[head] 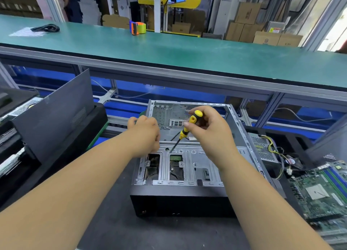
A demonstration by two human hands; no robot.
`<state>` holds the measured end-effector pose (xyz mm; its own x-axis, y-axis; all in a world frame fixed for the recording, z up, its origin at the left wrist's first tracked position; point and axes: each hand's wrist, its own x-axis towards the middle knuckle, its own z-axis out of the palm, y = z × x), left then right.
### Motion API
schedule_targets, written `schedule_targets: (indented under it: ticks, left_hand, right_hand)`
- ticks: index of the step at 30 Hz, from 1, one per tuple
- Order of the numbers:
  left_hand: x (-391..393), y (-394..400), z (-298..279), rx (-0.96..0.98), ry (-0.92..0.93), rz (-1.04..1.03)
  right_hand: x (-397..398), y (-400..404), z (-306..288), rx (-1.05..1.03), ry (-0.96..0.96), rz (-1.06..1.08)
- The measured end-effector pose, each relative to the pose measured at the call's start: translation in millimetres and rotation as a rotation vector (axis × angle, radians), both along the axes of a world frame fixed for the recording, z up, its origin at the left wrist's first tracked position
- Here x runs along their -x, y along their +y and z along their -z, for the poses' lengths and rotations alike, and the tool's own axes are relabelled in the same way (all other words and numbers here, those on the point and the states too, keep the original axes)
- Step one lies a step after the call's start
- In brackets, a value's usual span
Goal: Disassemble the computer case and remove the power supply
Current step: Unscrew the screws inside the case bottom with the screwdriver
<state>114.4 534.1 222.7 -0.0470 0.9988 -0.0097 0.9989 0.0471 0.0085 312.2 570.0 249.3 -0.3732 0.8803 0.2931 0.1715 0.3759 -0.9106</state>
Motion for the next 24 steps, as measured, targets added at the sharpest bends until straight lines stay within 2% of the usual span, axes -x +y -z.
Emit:
schedule_targets:
  ticks: [3,7,10,13,16,17,18,19,21,22,24]
  left_hand:
    - [-3,-6,1,-0.030,-0.489,-0.067]
    - [-20,-7,9,-0.084,-1.079,-0.260]
    - [-49,-1,8,-0.047,-1.554,-0.325]
    - [-80,8,5,-0.032,-1.937,-0.444]
    - [-111,22,4,-0.042,-2.209,-0.708]
    - [-121,26,4,-0.043,-2.200,-0.727]
    - [-130,29,7,-0.047,-2.109,-0.688]
    - [-136,30,11,-0.066,-1.918,-0.602]
    - [-141,25,18,-0.124,-1.408,-0.366]
    - [-140,22,21,-0.147,-1.227,-0.273]
    - [-133,12,28,-0.173,-1.083,-0.179]
  right_hand:
    - [-11,5,1,0.091,0.175,0.062]
    - [-34,11,3,0.163,0.289,0.170]
    - [-60,15,6,0.244,0.355,0.267]
    - [-92,20,10,0.424,0.538,0.294]
    - [-125,20,15,0.636,0.703,0.287]
    - [-135,19,18,0.679,0.728,0.286]
    - [-143,17,22,0.697,0.728,0.291]
    - [-151,16,27,0.691,0.694,0.296]
    - [-161,13,38,0.638,0.540,0.276]
    - [-163,11,43,0.618,0.479,0.244]
    - [-164,8,49,0.638,0.451,0.162]
